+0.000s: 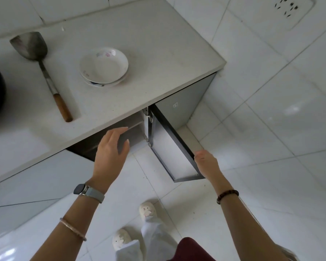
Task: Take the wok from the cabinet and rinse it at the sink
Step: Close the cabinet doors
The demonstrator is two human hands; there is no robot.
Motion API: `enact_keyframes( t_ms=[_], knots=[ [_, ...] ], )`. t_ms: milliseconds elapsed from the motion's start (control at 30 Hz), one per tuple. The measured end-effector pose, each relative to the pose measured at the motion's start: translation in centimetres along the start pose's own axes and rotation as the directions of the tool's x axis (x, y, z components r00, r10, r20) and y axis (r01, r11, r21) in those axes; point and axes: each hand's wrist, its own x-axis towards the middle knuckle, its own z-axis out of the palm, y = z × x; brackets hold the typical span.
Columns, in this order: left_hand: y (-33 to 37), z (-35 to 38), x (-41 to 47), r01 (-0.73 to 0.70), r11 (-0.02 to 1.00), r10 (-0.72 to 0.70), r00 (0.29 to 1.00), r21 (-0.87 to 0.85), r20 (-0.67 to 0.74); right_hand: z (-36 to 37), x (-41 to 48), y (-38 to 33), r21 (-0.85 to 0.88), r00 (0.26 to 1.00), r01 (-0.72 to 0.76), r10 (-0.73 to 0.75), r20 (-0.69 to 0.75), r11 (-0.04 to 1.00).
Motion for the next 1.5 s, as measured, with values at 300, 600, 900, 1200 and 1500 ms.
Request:
enact_keyframes(
  t_ms=[300,600,900,1200,1500],
  knots=[
    [-0.1,0.5,-1.5,-0.034,0.998,0.031,0.998,0.053,0.059,0.8,0.4,-0.4,0.028,0.999,0.034,-0.035,0.027,0.999],
    [-2.4,-2.3,-4.3,-0.006,0.993,0.008,1.0,0.116,-0.02,5.1,-1.8,-3.6,0.136,0.99,-0.016,-0.003,0.138,0.991],
    [-8.5,-7.0,-10.3,0.179,0.963,-0.161,0.981,0.199,-0.107,12.3,-4.3,-10.5,0.564,0.932,-0.251,0.039,0.36,0.787],
    [-12.2,-10.5,-15.0,0.358,0.907,-0.3,0.919,0.223,-0.255,16.3,-4.0,-20.3,0.742,0.75,-0.469,-0.227,0.621,0.48],
    [-13.8,-10.8,-15.6,0.437,0.871,-0.353,0.874,0.226,-0.334,17.5,-2.8,-24.8,0.752,0.762,-0.484,-0.208,0.614,0.448]
  ],
)
